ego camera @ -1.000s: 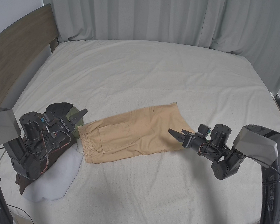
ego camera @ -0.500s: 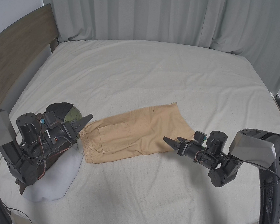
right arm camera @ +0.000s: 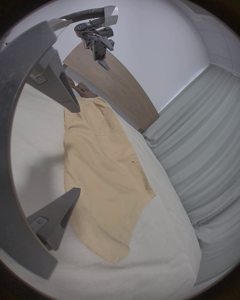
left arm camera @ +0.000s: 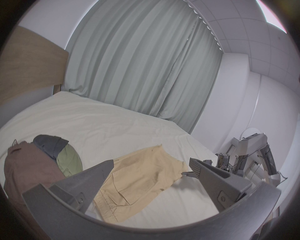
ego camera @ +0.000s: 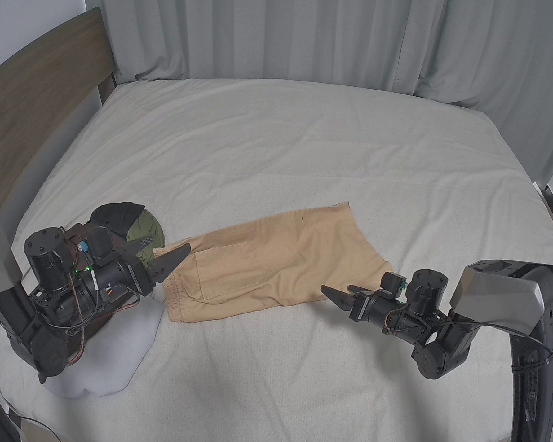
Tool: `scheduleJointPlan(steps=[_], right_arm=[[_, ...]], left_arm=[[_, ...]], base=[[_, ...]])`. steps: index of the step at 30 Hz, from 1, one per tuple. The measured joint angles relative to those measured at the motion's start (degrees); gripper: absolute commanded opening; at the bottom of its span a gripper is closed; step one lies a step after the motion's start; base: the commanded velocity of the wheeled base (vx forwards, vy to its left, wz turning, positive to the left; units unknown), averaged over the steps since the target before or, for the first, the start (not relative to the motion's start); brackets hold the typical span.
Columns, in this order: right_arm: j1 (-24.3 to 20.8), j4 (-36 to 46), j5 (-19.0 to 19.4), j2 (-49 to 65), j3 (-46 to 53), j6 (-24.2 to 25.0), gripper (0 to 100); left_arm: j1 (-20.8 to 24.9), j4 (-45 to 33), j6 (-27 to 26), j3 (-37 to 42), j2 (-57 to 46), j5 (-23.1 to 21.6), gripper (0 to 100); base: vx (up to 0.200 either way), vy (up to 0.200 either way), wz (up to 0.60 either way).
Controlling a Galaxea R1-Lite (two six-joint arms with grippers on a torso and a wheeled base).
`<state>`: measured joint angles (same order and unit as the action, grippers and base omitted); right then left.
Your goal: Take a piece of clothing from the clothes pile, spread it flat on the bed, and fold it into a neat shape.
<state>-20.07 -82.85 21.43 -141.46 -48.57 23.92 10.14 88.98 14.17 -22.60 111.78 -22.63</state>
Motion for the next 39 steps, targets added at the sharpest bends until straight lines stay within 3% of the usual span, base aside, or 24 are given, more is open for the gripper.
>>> scheduleJointPlan(steps=[12, 27, 34, 39], right_arm=[[0.09, -0.22, -0.09, -0.46, 2.45, -0.06, 100], [0.30, 1.19, -1.93, -4.05, -0.44, 0.11, 100], [-0.38, 3.72, -5.01, -5.68, -6.17, 6.42, 100], [-2.17, 7.00, -6.96, -6.94, -11.11, 8.07, 100]], left_arm=[[0.30, 0.00, -8.75, 1.00, -1.55, 0.32, 100], [0.72, 0.02, -10.58, 2.27, -1.55, 0.40, 100], [0.82, -0.02, -10.61, 3.23, -1.27, 0.32, 100], [0.83, 0.00, -10.58, 3.50, -0.98, 0.16, 100]], base=[[0.000, 0.000, 0.00], [0.000, 0.000, 0.00], [0.000, 0.000, 0.00], [0.000, 0.000, 0.00]])
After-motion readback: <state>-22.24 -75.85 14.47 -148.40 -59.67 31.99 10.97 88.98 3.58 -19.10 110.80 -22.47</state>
